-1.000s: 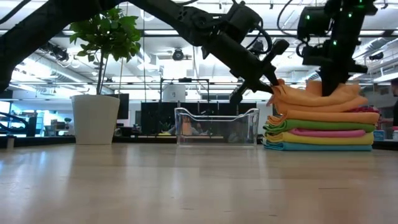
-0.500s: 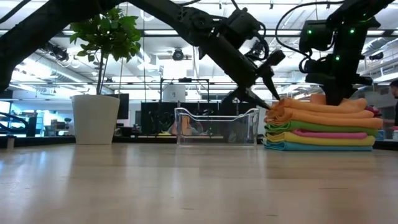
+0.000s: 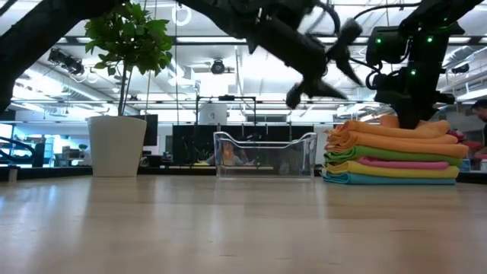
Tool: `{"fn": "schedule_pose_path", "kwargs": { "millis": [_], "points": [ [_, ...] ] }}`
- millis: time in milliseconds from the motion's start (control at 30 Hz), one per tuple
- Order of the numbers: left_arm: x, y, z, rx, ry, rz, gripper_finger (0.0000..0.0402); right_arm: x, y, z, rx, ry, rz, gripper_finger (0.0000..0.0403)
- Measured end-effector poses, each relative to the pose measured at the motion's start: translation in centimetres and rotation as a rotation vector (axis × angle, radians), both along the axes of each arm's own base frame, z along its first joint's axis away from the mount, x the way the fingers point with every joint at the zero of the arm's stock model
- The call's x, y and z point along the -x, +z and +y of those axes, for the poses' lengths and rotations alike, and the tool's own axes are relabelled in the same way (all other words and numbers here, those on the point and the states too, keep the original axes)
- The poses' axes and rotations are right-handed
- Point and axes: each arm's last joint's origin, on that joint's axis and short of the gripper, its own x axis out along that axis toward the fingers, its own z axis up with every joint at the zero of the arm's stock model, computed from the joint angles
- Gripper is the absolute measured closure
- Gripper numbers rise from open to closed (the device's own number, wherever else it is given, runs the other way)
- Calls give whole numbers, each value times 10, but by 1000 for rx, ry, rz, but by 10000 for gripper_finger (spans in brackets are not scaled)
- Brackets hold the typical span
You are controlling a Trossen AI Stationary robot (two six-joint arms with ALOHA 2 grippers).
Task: Fold microfiber towels
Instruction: Stack the left orange towels on the top of the right orange towel
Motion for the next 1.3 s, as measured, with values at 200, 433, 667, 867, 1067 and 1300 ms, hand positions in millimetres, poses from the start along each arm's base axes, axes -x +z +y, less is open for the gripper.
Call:
{"fn": "schedule_pose_path", "kwargs": {
  "millis": [200,433,667,867,1067,1300],
  "points": [
    [-7,-33,4,24,18,57,276,0,1,0,-2,-8,-4,283],
    [-8,-52,4,75,-11,120,310,-1,16,-4,10,-19,-30,200],
    [-6,-51,12,109,-11,118,315,6,35,-8,20,-47,24,134],
    [-4,-46,22,163,-34,99,306,7,56,-8,25,-47,4,127],
    [-4,-4,19,-9,-77,-10,320,-3,62,-4,14,31,-74,311],
    [-6,-20,9,-40,-85,66,362,-18,29,-16,-13,71,-116,397]
  ]
}}
